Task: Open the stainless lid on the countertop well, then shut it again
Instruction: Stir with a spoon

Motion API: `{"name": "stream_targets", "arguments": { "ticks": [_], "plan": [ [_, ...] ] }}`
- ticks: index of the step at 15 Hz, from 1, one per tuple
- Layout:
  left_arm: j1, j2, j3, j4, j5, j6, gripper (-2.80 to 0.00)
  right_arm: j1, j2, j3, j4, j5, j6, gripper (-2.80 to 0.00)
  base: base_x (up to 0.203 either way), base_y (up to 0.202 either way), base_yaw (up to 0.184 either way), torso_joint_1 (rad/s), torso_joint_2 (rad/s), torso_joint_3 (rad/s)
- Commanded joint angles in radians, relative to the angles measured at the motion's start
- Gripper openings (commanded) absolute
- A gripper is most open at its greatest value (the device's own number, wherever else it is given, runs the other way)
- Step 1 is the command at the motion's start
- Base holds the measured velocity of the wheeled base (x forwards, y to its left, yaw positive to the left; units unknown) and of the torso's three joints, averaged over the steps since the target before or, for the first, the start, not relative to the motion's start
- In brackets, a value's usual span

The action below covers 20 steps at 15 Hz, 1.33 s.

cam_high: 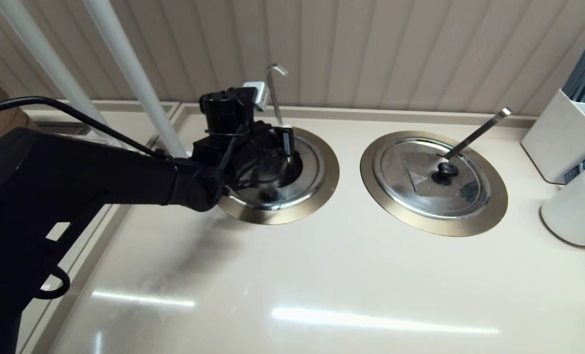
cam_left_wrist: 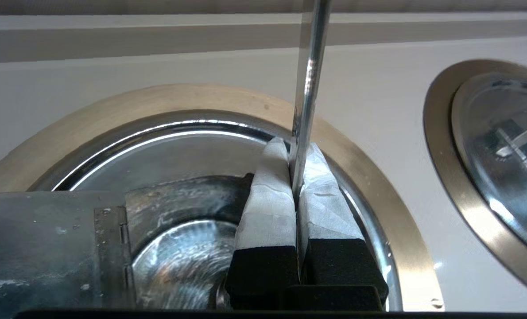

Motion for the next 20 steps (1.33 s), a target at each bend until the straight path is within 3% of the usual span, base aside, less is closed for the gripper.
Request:
{"name": "stream_targets", "arguments": {
  "ticks": [1, 5, 11, 20],
  "plan": [
    [0.02, -0.012, 0.007, 0.011, 0.005, 0.057, -2.8, 0.0, 0.0, 0.005, -0.001, 0.0, 0.0, -2.8, 0.0, 0.0, 0.0, 0.0, 0.0, 0.0],
    [0.053, -0.012, 0.001, 0.023, 0.023, 0.106, -2.8, 0.0, 0.0, 0.005, -0.001, 0.0, 0.0, -2.8, 0.0, 0.0, 0.0, 0.0, 0.0, 0.0],
    [0.051, 0.113, -0.156, 0.013, 0.168, 0.124, -2.8, 0.0, 0.0, 0.005, -0.001, 0.0, 0.0, -2.8, 0.0, 0.0, 0.0, 0.0, 0.0, 0.0],
    [0.001, 0.245, -0.303, 0.012, 0.174, 0.115, -2.8, 0.0, 0.0, 0.005, -0.001, 0.0, 0.0, -2.8, 0.0, 0.0, 0.0, 0.0, 0.0, 0.0]
  ]
}}
